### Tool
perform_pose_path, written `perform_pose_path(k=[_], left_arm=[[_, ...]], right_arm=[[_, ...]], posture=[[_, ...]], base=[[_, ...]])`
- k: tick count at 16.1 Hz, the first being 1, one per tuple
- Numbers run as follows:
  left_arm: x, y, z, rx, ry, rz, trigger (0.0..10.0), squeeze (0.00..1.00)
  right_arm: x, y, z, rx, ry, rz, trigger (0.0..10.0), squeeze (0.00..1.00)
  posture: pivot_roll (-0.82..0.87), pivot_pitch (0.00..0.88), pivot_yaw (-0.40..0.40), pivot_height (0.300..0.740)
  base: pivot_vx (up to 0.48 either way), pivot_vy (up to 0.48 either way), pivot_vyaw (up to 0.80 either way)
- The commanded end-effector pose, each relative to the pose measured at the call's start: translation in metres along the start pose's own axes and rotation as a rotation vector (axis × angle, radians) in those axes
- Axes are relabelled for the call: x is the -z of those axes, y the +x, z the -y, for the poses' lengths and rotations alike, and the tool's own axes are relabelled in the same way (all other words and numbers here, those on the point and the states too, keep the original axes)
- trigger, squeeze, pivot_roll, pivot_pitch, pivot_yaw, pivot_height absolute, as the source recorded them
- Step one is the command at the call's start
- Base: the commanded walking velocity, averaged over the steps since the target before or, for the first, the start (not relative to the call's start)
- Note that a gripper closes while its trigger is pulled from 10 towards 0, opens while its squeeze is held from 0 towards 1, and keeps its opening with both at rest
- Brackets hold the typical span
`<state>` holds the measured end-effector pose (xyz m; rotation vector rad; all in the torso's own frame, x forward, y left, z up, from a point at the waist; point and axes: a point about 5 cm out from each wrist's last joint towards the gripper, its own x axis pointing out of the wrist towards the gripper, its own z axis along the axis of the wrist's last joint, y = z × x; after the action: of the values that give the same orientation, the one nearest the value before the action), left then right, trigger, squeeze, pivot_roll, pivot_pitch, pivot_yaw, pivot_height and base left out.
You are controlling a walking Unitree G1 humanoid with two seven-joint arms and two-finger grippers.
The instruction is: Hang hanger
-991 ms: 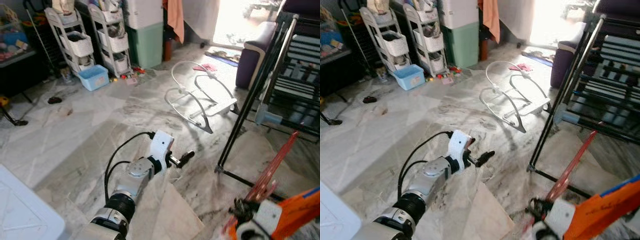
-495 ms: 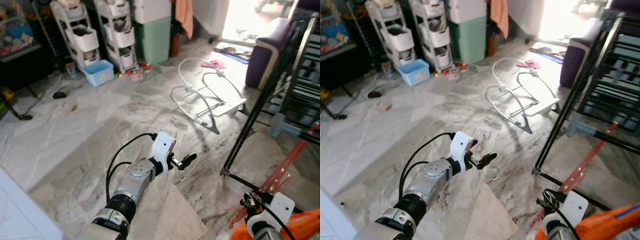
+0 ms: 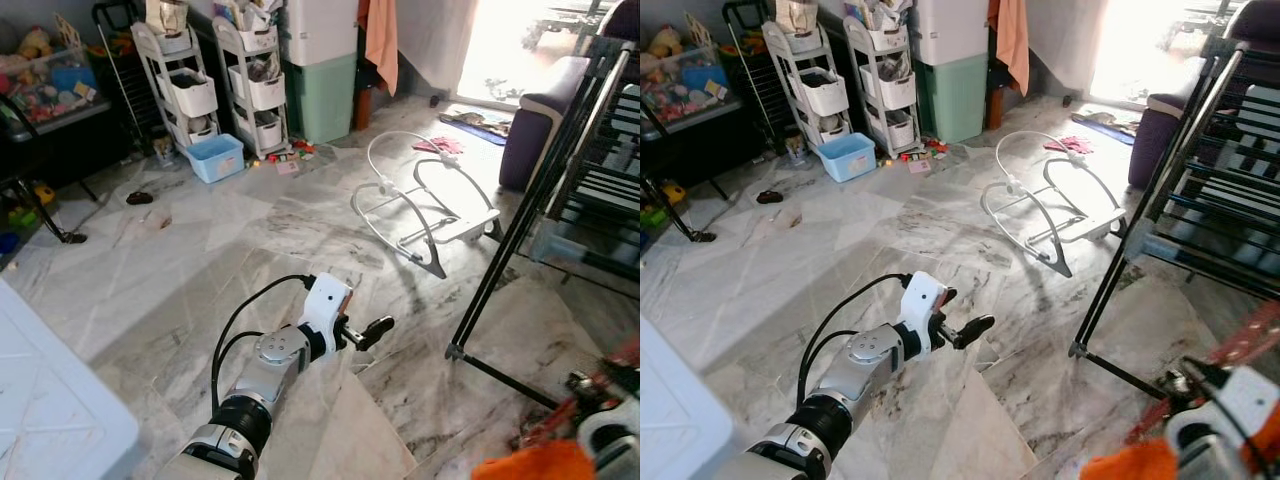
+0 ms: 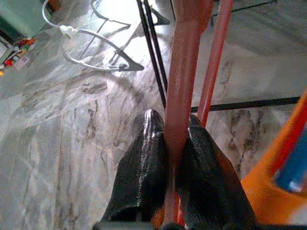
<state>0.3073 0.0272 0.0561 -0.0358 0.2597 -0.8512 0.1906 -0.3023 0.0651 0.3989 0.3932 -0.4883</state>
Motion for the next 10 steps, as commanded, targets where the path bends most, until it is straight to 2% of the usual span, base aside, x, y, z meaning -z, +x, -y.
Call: perform_pose_path(k=[1,4,5,7,10], left_arm=[[0.003,-0.002,-0.001,0.008,0.009,-0.019,10.0,0.00],[0.001,-0.003,0.003,0.066,0.032,-0.005,10.0,0.00],[-0.006,-0.007,0.007,0.154,0.060,0.041,10.0,0.00],[-0.008,-0.010,0.008,0.197,0.095,0.047,10.0,0.00],[-0.007,-0.013,0.002,0.160,0.089,0.035,10.0,0.00]], right_arm=[[-0.026,0.005,-0.002,-0.015,-0.014,0.072,10.0,0.00],[-0.040,0.021,-0.010,-0.065,-0.072,0.014,10.0,0.00],[-0.048,0.031,-0.019,-0.103,-0.096,-0.007,10.0,0.00],[-0.052,0.037,-0.029,-0.142,-0.128,-0.029,10.0,0.00],[-0.045,0.046,-0.041,-0.194,-0.115,-0.104,10.0,0.00]], posture=[[-0.12,0.005,0.016,0.740],[-0.12,0.028,0.013,0.740],[-0.11,0.042,0.010,0.740],[-0.09,0.050,0.005,0.740],[-0.07,0.054,0.003,0.740]], base=[[0.000,0.000,0.00],[0.000,0.000,0.00],[0.000,0.000,0.00],[0.000,0.000,0.00],[0.000,0.000,0.00]])
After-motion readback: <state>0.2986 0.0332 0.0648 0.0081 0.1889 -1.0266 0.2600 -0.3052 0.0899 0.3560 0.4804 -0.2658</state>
